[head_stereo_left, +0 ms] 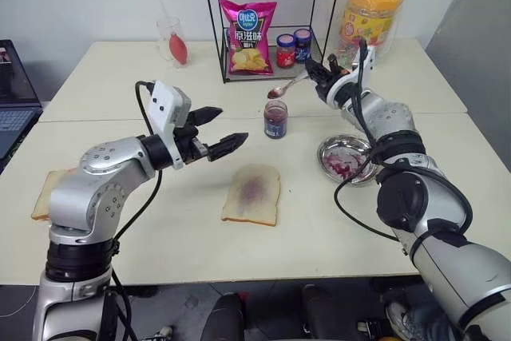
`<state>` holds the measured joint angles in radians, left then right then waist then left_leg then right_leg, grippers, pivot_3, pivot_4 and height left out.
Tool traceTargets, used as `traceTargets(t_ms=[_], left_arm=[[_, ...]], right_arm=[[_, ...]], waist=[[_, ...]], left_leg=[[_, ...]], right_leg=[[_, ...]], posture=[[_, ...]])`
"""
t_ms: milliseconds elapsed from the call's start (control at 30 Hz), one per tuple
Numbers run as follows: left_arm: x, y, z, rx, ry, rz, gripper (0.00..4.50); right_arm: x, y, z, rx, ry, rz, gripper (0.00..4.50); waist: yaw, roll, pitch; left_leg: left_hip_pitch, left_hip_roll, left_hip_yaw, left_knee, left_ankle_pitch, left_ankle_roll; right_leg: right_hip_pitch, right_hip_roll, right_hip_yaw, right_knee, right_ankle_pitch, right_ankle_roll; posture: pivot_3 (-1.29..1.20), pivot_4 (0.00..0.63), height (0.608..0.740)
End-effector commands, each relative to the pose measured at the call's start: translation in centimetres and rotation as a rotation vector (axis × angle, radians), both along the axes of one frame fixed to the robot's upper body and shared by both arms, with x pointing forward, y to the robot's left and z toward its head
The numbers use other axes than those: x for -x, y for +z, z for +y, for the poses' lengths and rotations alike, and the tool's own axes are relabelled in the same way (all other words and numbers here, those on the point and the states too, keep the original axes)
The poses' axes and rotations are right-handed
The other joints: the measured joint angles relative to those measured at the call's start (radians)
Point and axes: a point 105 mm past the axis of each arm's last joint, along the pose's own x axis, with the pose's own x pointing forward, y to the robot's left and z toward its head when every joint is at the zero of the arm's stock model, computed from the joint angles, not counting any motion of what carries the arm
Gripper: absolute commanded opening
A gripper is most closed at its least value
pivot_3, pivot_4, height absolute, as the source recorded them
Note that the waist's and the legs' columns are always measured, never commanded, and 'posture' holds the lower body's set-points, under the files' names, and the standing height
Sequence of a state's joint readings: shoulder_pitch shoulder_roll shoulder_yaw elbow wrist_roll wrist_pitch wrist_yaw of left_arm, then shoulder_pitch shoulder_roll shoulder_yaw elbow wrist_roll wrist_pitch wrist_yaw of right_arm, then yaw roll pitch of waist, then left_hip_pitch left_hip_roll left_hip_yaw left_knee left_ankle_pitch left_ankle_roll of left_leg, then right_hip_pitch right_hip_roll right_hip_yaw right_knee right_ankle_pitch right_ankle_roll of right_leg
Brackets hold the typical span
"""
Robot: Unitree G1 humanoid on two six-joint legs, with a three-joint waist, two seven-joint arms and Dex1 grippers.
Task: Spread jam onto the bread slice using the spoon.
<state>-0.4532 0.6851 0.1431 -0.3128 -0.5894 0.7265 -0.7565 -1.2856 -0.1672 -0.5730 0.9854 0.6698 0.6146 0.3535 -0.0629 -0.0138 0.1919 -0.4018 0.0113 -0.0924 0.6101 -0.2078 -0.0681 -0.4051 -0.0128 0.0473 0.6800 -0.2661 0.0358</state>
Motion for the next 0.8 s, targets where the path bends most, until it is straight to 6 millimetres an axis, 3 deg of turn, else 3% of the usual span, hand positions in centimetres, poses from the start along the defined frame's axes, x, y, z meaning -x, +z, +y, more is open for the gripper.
traceTargets(t_ms=[33,200,300,533,800], left_arm=[[1.2,0.3,0.7,-0.091,-0.026,-0.056,4.5],[2.9,-1.4,3.1,-0.173,-0.001,-0.017,4.5],[4.6,-2.5,3.8,-0.196,-0.002,0.01,4.5],[8.3,-5.5,4.5,-0.256,-0.003,0.094,4.5],[9.9,-6.9,4.5,-0.27,-0.023,0.103,4.5]], right_arm=[[1.6,3.3,0.6,-0.03,0.068,-0.109,0.01],[5.3,3.5,2.4,-0.014,0.182,-0.154,0.01],[8.3,1.9,4.2,0.067,0.27,-0.166,0.01],[12.8,-2.3,7.6,0.202,0.381,-0.162,0.01],[14.7,-6.5,9.9,0.409,0.444,-0.219,0.01]], waist=[[0.0,0.0,0.0],[0.001,0.0,0.0],[0.0,0.0,0.0],[0.003,0.0,0.0],[0.004,-0.001,0.0]], left_leg=[[0.0,0.0,0.0,0.0,0.0,0.0],[0.0,0.001,0.0,-0.001,0.0,0.0],[-0.001,0.002,-0.001,-0.001,0.0,0.0],[0.0,0.002,-0.002,-0.001,0.0,0.0],[0.002,0.004,-0.002,-0.001,0.0,0.0]], right_leg=[[0.0,0.0,0.0,0.0,0.0,0.0],[0.0,0.0,0.0,0.0,-0.001,-0.001],[-0.001,0.001,-0.001,0.0,-0.002,-0.003],[-0.001,0.001,-0.001,0.001,-0.004,-0.006],[0.0,0.003,-0.002,0.001,-0.009,-0.006]], posture=[[0.0,0.15,0.74],[0.0,0.15,0.74],[0.0,0.15,0.74],[0.0,0.15,0.74],[0.0,0.15,0.74]])
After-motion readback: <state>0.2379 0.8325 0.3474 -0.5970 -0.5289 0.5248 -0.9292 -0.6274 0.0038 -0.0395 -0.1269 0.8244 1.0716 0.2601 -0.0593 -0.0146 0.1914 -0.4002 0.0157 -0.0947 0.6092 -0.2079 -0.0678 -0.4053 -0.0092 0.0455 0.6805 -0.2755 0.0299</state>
